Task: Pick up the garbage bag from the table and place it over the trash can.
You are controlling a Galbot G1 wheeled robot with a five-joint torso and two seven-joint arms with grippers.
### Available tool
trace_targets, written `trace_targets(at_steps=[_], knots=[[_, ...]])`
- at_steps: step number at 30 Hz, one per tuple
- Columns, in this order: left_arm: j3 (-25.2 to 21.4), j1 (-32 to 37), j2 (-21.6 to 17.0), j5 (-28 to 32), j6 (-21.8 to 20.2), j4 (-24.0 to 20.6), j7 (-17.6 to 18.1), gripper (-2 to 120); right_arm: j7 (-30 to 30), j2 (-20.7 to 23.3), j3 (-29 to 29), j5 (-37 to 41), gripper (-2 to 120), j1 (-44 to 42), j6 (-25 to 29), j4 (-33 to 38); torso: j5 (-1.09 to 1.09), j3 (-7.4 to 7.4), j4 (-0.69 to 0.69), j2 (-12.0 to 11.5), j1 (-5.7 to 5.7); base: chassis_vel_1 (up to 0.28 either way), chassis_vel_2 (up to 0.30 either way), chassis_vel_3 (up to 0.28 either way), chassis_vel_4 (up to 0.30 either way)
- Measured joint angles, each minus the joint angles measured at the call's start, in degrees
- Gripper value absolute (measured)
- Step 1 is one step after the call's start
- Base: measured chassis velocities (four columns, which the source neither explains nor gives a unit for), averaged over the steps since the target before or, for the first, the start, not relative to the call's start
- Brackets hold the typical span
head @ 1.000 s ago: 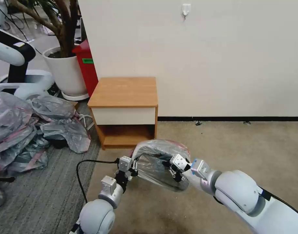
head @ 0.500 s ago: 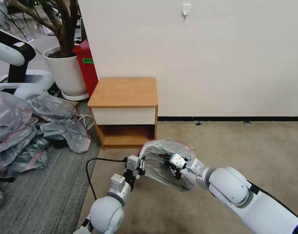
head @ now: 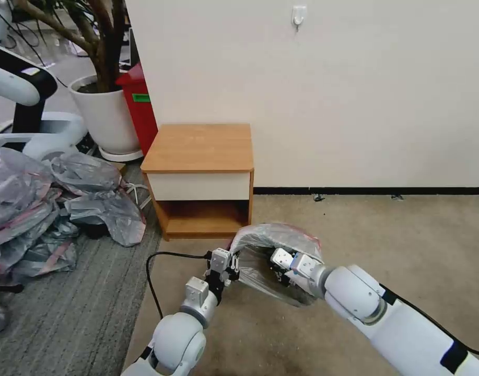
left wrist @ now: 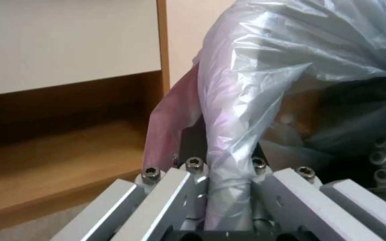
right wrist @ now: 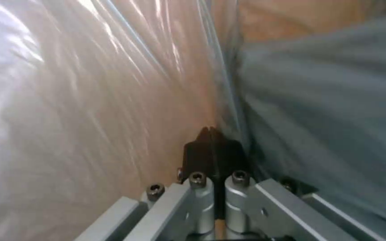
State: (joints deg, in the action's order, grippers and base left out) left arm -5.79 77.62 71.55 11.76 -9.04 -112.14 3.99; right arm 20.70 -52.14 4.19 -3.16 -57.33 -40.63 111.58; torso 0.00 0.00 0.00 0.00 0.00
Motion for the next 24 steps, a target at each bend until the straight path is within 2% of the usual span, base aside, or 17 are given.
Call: trace_targets(at_steps=[24], knots=[[2.05, -0.26, 0.36, 2.34, -2.51, -0.43, 3.62, 2, 0.47, -4.04, 0.5, -11.43, 0, -0.75, 0.05, -4.51, 0.0, 0.0, 0.0, 0.0, 0.0, 0.0, 0.0, 0.0, 0.0]])
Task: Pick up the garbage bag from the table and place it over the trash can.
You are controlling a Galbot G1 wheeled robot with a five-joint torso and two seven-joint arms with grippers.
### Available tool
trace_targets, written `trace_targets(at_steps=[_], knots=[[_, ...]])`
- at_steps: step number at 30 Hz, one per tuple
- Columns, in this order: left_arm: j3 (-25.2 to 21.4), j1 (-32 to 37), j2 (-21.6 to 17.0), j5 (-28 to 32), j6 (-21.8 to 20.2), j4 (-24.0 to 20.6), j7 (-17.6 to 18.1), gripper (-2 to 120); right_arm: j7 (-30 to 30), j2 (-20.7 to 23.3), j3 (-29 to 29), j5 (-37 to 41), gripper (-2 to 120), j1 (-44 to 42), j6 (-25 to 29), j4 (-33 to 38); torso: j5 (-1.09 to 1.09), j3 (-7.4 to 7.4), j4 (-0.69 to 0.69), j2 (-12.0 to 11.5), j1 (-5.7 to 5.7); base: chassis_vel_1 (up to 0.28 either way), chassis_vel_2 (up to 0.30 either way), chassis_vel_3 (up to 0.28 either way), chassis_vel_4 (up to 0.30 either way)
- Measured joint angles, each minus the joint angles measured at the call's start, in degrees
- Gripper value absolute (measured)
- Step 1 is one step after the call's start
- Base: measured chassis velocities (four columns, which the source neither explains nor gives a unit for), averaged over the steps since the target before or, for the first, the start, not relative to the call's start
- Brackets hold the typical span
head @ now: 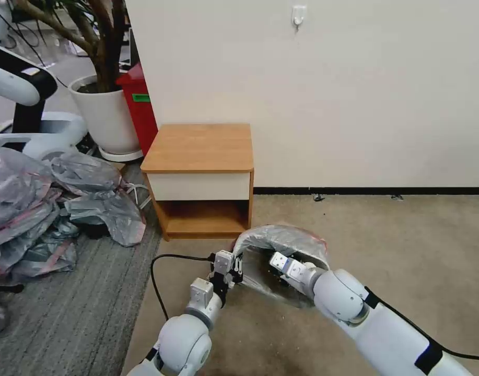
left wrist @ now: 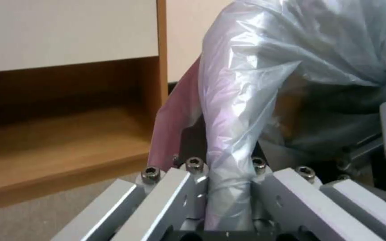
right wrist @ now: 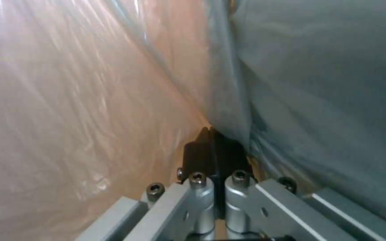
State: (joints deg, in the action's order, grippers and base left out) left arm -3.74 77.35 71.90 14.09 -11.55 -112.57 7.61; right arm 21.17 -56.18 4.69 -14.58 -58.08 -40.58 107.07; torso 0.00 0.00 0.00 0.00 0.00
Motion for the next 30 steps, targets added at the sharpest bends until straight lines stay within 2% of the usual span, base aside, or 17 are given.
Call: trace_targets(at_steps=[30], knots=[[0.59, 0.99, -0.31, 2.61, -2.1, -1.87, 1.98, 2, 0.93, -2.1, 0.61, -5.66, 0, -0.07, 0.03, -2.5, 0.0, 0.0, 0.0, 0.0, 0.0, 0.0, 0.0, 0.0, 0.0]])
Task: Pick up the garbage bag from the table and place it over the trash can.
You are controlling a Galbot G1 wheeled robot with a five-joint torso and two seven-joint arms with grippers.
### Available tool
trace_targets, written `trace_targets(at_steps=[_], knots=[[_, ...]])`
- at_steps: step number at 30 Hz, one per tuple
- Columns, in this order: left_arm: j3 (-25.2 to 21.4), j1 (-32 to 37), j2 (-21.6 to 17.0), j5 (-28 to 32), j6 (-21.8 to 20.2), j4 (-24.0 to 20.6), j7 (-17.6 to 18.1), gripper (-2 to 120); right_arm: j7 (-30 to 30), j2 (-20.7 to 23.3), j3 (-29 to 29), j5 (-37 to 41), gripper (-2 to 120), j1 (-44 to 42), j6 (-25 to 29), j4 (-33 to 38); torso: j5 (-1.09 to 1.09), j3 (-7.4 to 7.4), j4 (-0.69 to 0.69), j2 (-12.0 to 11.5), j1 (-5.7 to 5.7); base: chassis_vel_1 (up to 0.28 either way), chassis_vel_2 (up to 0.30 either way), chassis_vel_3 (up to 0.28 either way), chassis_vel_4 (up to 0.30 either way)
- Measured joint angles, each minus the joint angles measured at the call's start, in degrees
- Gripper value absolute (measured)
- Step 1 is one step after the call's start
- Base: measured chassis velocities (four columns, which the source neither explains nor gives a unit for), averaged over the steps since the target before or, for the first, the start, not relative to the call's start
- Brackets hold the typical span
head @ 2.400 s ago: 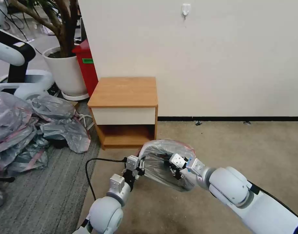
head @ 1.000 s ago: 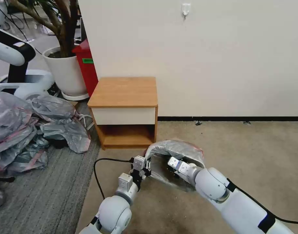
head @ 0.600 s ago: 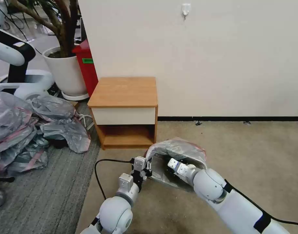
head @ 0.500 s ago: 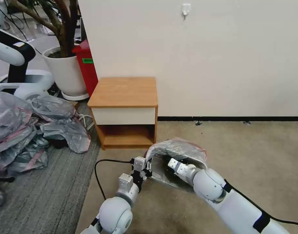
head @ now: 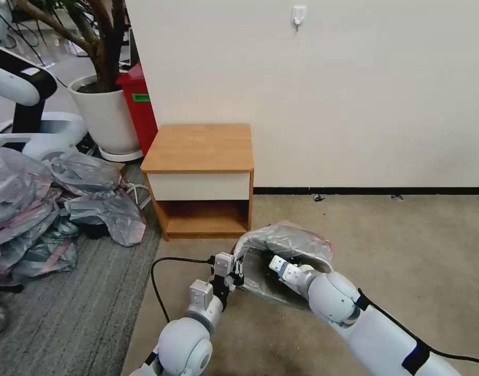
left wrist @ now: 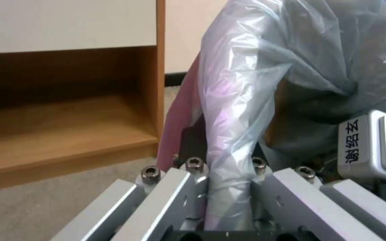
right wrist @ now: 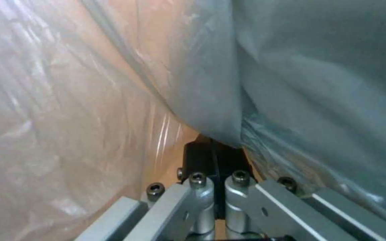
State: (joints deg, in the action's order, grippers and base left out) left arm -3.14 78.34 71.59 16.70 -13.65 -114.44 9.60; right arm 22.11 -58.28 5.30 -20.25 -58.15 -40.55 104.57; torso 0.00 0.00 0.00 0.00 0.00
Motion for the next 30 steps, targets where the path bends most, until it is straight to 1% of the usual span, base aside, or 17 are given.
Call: trace_targets(at_steps=[26, 30], knots=[[-0.14, 0.78, -1.2, 3.35, -1.54, -2.15, 0.39, 2, 0.52, 0.23, 0.65, -1.06, 0, 0.19, 0.05, -0.2, 0.0, 0.0, 0.0, 0.0, 0.0, 0.0, 0.0, 0.0, 0.0], [-0.64, 0.84, -1.49, 3.71, -1.58, -2.16, 0.91, 2, 0.52, 0.55, 0.41, -0.99, 0, -0.38, 0.05, 1.01, 0.0, 0.0, 0.0, 0.0, 0.0, 0.0, 0.0, 0.0, 0.0]])
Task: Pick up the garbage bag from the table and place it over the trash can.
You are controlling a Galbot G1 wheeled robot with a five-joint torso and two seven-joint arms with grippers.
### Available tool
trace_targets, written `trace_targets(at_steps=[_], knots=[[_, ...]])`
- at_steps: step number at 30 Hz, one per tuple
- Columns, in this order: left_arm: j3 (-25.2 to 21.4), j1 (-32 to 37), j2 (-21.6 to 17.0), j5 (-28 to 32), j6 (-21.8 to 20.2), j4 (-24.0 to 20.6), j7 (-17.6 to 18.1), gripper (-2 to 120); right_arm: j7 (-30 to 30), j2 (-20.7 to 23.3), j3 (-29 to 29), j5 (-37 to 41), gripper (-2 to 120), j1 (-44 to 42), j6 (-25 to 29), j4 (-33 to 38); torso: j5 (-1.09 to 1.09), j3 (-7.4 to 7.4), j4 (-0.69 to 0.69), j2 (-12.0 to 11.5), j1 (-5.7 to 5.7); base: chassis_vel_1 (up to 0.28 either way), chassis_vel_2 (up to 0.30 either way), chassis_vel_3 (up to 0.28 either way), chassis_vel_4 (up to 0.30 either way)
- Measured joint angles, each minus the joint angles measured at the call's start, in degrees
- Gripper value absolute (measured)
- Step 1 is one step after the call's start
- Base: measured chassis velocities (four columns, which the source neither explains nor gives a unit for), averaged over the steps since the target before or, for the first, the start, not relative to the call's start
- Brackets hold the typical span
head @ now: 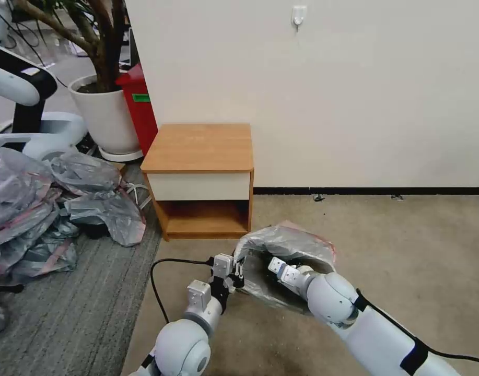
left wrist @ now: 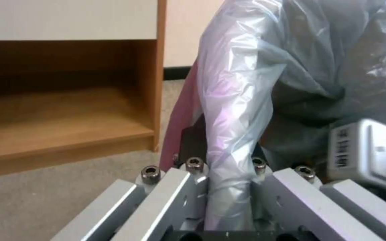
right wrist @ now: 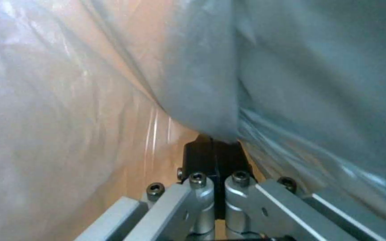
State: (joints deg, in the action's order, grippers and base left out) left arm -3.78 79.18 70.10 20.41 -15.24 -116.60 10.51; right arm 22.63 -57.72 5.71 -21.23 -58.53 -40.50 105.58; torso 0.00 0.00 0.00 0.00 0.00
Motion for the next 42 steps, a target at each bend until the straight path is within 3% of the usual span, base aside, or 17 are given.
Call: trace_targets(at_steps=[18, 24, 31, 33, 36, 38, 39, 42], knots=[[-1.08, -0.8, 0.24, 6.19, -1.33, 0.58, 5.58, 2, -0.28, 5.26, -3.67, 5.11, 0, -4.85, 0.2, 13.96, 0.01, 0.0, 0.0, 0.0, 0.0, 0.0, 0.0, 0.0, 0.0], [-2.2, -1.02, -0.86, 15.96, -4.59, -0.64, 10.68, 2, -3.6, 12.84, -12.21, 16.44, 0, -10.25, 6.29, 23.81, 0.0, 0.0, -0.01, 0.0, 0.0, 0.0, 0.0, 0.0, 0.0], [-3.74, -1.22, -1.72, 25.2, -7.33, -2.4, 16.42, 2, -6.26, 15.71, -23.28, 27.32, 0, -14.53, 12.04, 28.92, 0.0, 0.0, 0.0, 0.0, 0.0, 0.0, 0.0, 0.0, 0.0], [-3.97, -1.21, -1.85, 26.75, -7.76, -2.72, 17.76, 2, -8.1, 15.78, -24.98, 29.27, 0, -15.54, 13.87, 29.17, 0.0, 0.0, -0.01, 0.0, 0.0, 0.0, 0.0, 0.0, 0.0], [-4.59, -1.2, -2.08, 31.71, -9.5, -3.82, 22.29, 2, -15.18, 13.68, -27.15, 32.4, 0, -17.7, 21.04, 28.29, 0.0, 0.0, 0.01, 0.0, 0.0, 0.0, 0.0, 0.0, 0.0], [-4.72, -1.2, -2.15, 32.43, -9.78, -3.97, 22.91, 2, -16.13, 13.1, -27.48, 32.65, 0, -18.11, 22.3, 28.08, 0.01, 0.0, 0.01, 0.0, 0.0, 0.0, 0.0, 0.0, 0.0], [-5.12, -1.21, -2.54, 35.65, -10.92, -4.45, 25.29, 2, -18.33, 10.79, -29.16, 33.64, 0, -20.42, 27.16, 27.49, 0.0, 0.0, 0.01, 0.0, 0.0, 0.0, 0.0, 0.0, 0.0], [-5.36, -1.27, -3.24, 38.75, -11.74, -4.64, 27.48, 2, -20.63, 8.77, -30.42, 34.1, 0, -22.74, 31.8, 26.88, 0.01, 0.0, -0.01, 0.0, 0.0, 0.0, 0.0, 0.0, 0.0]])
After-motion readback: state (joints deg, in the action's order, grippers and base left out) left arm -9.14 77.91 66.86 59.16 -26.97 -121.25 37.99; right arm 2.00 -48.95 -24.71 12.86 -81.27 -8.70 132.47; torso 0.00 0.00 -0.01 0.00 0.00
